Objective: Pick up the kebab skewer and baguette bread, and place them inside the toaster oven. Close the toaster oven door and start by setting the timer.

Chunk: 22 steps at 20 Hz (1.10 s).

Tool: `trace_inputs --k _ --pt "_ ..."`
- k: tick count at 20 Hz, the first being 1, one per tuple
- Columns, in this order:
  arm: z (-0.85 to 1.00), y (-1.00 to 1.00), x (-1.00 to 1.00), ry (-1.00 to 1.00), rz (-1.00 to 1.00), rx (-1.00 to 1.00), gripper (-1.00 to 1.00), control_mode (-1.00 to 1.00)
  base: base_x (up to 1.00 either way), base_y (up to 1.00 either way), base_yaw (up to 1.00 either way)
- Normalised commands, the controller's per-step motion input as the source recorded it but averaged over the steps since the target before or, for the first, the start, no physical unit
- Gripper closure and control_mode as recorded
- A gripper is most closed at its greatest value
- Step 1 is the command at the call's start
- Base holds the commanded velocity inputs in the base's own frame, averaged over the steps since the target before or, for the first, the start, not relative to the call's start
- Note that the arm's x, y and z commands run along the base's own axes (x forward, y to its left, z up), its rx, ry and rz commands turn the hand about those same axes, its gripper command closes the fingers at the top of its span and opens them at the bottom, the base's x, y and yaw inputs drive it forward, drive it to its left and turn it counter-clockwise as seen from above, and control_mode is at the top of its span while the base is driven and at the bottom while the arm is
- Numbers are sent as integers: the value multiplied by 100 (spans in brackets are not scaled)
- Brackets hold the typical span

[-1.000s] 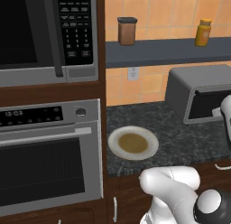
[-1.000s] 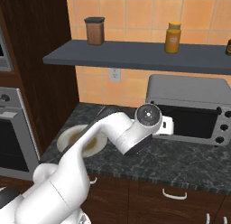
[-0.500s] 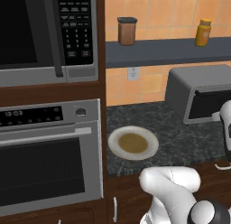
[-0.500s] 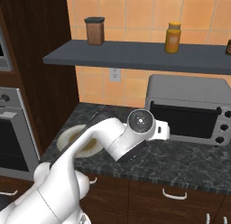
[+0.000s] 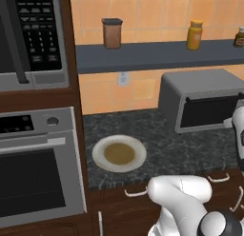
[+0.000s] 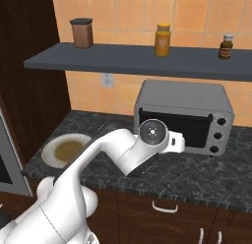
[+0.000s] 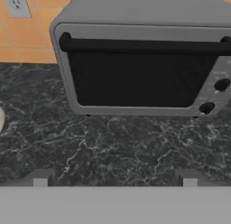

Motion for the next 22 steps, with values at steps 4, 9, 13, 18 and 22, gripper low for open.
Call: trace_inputs --k 4,9,13,18,22 --pt "0 0 0 0 0 0 -100 100 0 -47 0" --pt "0 0 0 0 0 0 -100 100 0 -55 -6" --pt "0 0 0 0 0 0 -100 100 21 -23 -2" --pt "0 0 0 0 0 0 -100 100 50 -7 0" --pt "0 0 0 0 0 0 -100 100 23 -1 0"
